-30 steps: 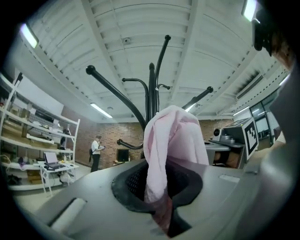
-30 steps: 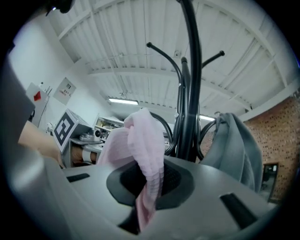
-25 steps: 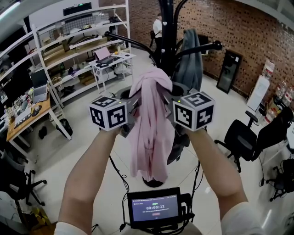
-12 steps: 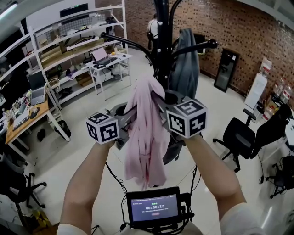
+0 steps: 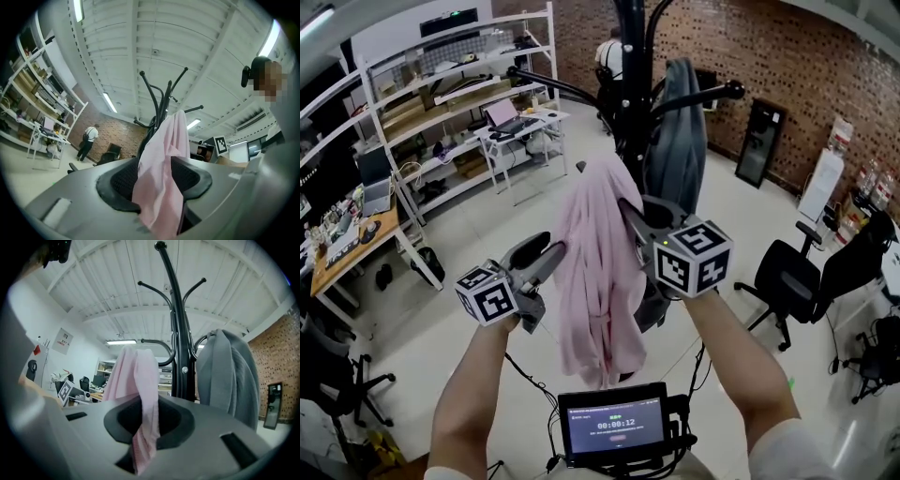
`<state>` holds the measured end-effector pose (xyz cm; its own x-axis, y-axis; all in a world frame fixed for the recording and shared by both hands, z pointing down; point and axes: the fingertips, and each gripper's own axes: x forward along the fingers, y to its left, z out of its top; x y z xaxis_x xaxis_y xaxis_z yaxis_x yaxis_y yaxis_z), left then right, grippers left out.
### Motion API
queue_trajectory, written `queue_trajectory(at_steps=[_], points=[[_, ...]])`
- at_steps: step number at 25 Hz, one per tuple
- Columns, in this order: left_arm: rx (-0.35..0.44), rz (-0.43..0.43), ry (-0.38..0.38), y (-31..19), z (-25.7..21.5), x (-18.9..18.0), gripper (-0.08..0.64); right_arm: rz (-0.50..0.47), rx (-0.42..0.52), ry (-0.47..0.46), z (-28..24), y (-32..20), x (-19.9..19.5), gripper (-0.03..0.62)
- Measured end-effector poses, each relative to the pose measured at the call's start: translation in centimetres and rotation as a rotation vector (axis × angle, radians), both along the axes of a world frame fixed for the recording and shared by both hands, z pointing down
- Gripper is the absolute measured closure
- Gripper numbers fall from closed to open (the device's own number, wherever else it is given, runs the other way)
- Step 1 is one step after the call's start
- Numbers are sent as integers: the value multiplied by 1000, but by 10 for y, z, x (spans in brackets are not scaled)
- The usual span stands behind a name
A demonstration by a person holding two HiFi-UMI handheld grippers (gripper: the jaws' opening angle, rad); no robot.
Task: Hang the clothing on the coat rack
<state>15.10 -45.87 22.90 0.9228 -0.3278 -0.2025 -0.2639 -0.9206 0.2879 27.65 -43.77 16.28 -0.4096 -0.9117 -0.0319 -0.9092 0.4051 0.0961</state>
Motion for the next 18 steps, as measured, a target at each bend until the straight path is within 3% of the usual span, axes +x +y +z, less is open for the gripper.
queue_trajectory(at_steps=[5, 13, 15, 18], points=[[13, -85, -2, 14, 14, -28, 334, -5, 21, -6, 3, 8, 3, 529], [0, -117, 23, 53, 23, -31, 377, 44, 60, -40, 7, 21, 13, 521], [-8, -119, 21, 58, 28, -32, 380, 53, 54, -33, 14, 22, 12, 460], [-19, -124, 27, 64, 31, -33, 387, 58, 30, -36, 27, 25, 15, 445]])
